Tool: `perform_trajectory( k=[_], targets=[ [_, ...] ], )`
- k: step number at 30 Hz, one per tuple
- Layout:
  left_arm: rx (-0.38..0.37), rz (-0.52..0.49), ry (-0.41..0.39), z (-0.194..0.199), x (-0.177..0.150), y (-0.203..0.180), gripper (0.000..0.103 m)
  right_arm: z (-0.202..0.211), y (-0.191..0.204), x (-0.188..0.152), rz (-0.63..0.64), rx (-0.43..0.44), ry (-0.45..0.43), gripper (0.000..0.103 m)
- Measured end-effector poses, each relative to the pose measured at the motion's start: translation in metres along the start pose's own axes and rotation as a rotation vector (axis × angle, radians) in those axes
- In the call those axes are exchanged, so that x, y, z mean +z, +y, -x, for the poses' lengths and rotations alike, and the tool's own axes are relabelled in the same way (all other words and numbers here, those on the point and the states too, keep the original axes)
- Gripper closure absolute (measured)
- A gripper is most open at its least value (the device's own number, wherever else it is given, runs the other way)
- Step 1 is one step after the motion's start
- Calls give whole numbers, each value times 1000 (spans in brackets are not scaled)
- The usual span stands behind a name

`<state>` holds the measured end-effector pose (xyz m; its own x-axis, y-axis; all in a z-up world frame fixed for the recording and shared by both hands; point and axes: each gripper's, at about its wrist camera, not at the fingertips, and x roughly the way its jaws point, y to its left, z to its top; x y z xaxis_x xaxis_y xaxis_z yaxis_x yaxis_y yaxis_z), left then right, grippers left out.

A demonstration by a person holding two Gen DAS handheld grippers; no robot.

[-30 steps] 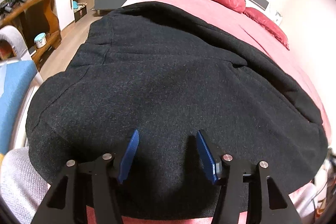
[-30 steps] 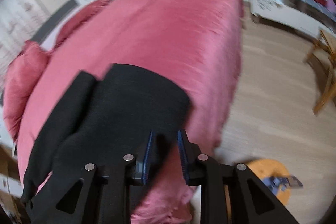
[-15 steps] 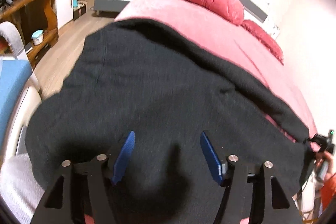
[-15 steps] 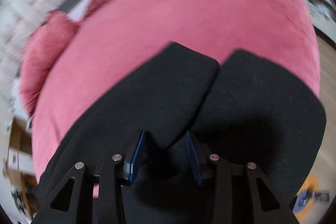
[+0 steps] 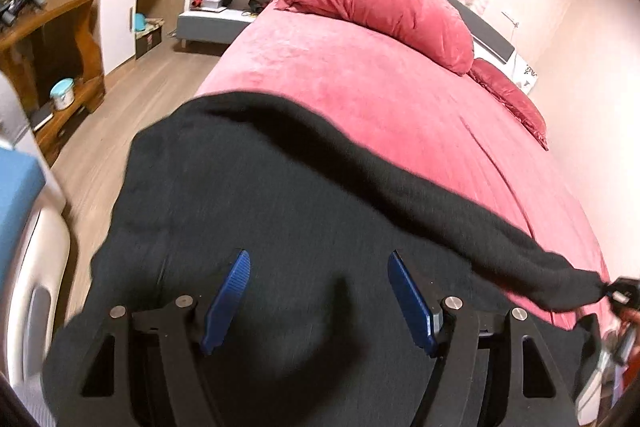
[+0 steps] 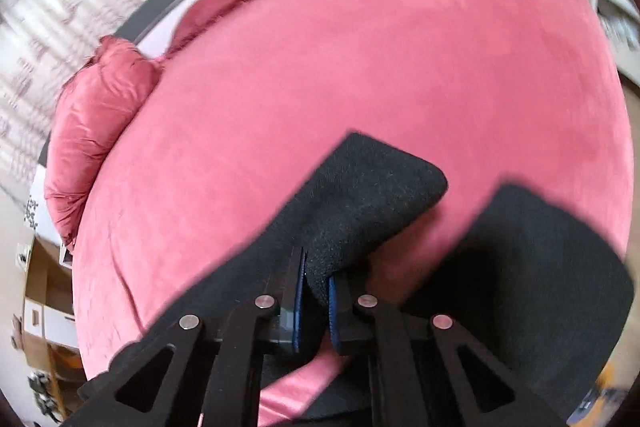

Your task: Fold large clothes

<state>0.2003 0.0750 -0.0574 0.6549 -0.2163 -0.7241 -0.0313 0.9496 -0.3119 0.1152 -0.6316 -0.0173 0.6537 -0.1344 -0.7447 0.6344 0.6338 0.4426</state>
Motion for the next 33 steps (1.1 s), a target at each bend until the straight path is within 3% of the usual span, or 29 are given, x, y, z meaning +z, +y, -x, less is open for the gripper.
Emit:
perform_trajectory(
  k=[4,6,7,10,11,14,19,22,25,27,28,29,30,31,32,33],
  targets=[
    [9,-15,-7,-16,21,-1,31,25,22,36,14,50,-136,96],
    [6,-9,-14,-20,27,3,31,17,28,41,61,-27,-89,93],
    [7,-4,-15,-23,30,6,31,7,26,41,80,-111,-34,83],
    [9,42,6,-33,38,20,31,-17,10,29,129,-641,72,74],
    [5,60,8,-36,41,24,31,-16,7,27,106,-658,50,74],
    [-6,139,-6,-40,54,36,30,-11,20,24,34,-379,-11,72],
    [-29,282,-32,-46,77,52,20,-42,82,23,122,-213,77,67],
    [-12,335,-6,-59,87,55,11,-61,103,24,120,-256,120,56],
    [4,353,77,-83,94,55,11,-90,120,19,115,-293,276,52],
    [16,372,118,-95,95,56,13,-107,130,14,125,-383,327,50],
    [16,394,133,-100,95,56,14,-116,135,11,140,-426,350,45],
    [5,414,137,-103,94,57,17,-123,139,9,156,-449,364,42],
    [-3,422,138,-106,94,57,28,-131,144,6,192,-479,372,40],
    [4,414,142,-108,94,56,47,-140,151,12,221,-498,370,40],
    [2,400,148,-109,94,55,59,-139,153,10,234,-503,354,40],
    [-20,376,160,-110,92,52,83,-137,153,10,233,-489,337,44]
  ],
)
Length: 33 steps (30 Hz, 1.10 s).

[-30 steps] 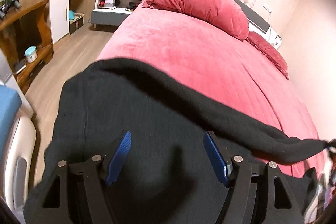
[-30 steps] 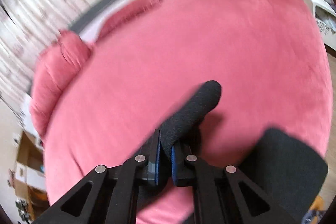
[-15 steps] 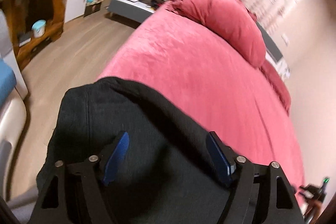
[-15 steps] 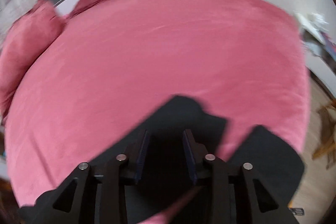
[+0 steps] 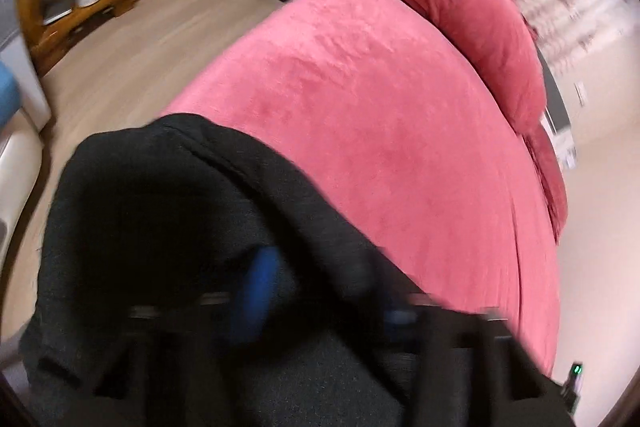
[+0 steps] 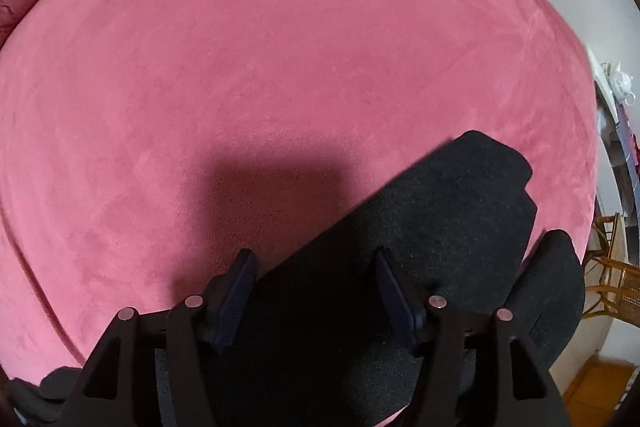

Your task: Fold large clothes

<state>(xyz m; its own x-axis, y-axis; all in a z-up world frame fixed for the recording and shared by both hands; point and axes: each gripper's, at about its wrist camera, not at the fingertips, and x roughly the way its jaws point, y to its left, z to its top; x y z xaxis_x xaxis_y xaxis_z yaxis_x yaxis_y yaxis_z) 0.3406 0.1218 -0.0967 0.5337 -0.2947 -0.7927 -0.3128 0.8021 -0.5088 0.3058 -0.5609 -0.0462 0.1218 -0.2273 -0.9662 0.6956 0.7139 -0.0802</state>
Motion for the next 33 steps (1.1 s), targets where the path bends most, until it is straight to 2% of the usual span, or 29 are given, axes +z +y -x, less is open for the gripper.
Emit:
perform_trajectory(
  k=[1,2,3,4,7,11,14,17,20,21,22,24,25,27,29,32,33],
  targets=[
    [-14,-30,15,0,-4,-2,89,2,-4,-4,3,18,-16,62],
    [-6,-56,-1,3,-7,-4,89,5,-8,-10,16,20,-29,71],
    [-9,-79,-24,7,-9,-5,90,9,-16,-16,32,21,-56,86],
    [-18,-99,-41,12,-12,-6,91,12,-28,-22,29,42,-67,92],
    [-61,-111,-85,33,-22,-2,92,24,-64,-48,-43,170,-92,96],
    [-132,-64,-121,64,-40,14,93,48,-111,-88,-159,310,-199,97],
    [-174,-38,-138,82,-54,20,93,54,-146,-129,-250,401,-256,97],
    [-197,-42,-154,98,-68,26,94,38,-165,-177,-321,443,-245,97],
    [-199,-44,-144,106,-80,30,94,15,-169,-206,-343,470,-170,95],
    [-200,-32,-138,108,-83,33,94,17,-175,-208,-361,480,-163,86],
    [-202,-24,-135,110,-85,35,94,18,-175,-216,-383,465,-169,69],
    [-202,-16,-134,113,-88,37,94,25,-177,-222,-422,418,-211,57],
    [-199,-20,-135,113,-90,36,94,30,-181,-221,-448,421,-241,51],
    [-188,-39,-141,115,-93,32,94,31,-186,-215,-496,462,-242,43],
    [-184,-46,-142,116,-94,31,94,22,-191,-209,-547,475,-210,43],
    [-183,-47,-141,117,-94,31,94,2,-191,-189,-646,556,-136,43],
    [-183,-54,-143,119,-95,29,94,-2,-194,-187,-669,550,-123,43]
  ],
)
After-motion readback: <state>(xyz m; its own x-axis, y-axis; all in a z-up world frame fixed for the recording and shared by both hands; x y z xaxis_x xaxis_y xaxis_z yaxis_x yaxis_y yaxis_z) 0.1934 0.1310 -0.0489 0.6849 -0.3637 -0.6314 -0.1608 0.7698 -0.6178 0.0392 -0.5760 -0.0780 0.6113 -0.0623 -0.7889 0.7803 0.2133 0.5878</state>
